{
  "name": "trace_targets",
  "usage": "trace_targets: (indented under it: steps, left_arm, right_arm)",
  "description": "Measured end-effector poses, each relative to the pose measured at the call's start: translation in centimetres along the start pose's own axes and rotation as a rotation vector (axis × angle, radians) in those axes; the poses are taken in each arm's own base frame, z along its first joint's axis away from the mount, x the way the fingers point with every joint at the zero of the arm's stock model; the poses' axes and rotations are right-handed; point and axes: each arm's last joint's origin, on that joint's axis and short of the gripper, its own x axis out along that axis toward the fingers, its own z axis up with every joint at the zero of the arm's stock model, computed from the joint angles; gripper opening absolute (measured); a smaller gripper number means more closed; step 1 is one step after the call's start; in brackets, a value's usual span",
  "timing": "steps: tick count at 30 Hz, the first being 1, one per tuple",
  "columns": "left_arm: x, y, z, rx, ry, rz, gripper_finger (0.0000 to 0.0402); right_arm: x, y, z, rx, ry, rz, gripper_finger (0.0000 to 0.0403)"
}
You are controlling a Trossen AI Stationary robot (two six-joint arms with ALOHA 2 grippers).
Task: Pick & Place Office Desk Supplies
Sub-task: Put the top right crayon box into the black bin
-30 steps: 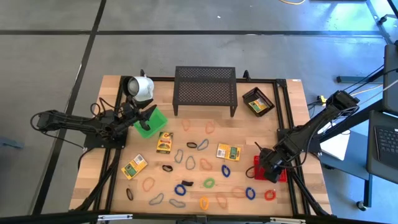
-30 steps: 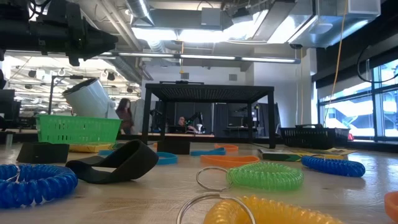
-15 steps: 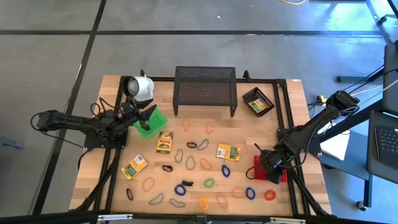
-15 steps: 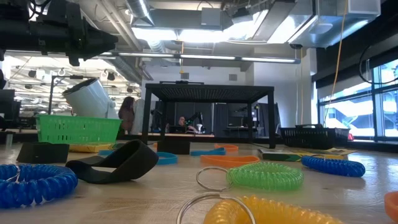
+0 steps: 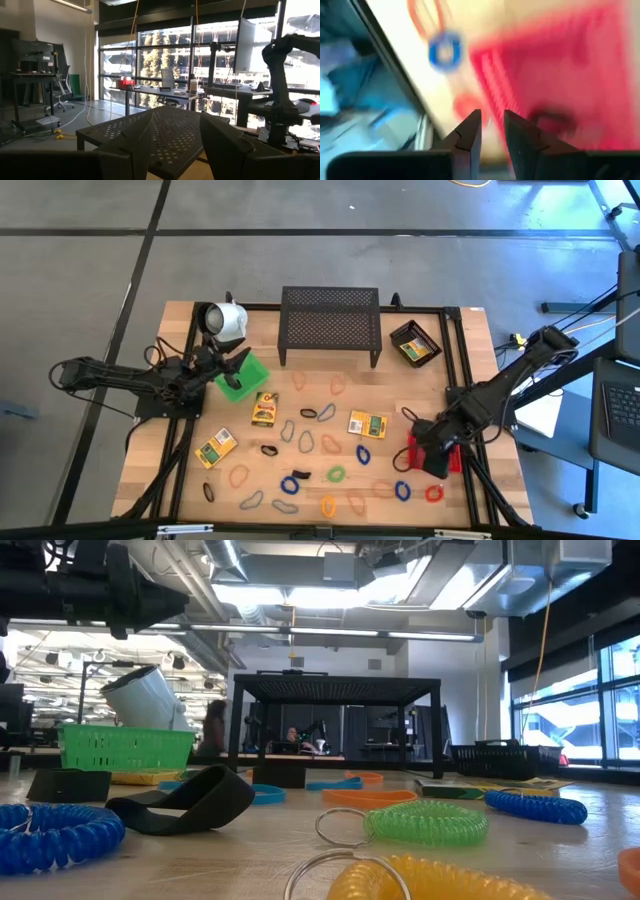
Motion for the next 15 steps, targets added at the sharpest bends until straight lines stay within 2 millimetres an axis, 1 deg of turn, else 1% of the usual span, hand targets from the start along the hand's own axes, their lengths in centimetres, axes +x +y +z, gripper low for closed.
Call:
trace_targets:
  steps: [3,6,9,15]
  left_arm:
    - [0.0,0.0,0.1,-0.031,-0.007,0.001,0.0157]
    - [0.0,0.0,0.1,-0.085,-0.007,-0.001,0.0157]
    - [0.0,0.0,0.0,-0.124,-0.003,-0.001,0.0157]
    - [0.0,0.0,0.0,-0.174,0.004,-0.002,0.0157]
  right_arm:
    - [-1.0,0.3,1.2,-0.107,-0.243,-0.085,0.0080]
    - [-1.5,-0.1,2.6,-0.108,-0.404,-0.159,0.0083]
    - [-1.7,-0.8,4.1,-0.022,-0.461,-0.184,0.0089]
    - [-1.0,-1.9,6.7,0.129,-0.454,-0.192,0.0109]
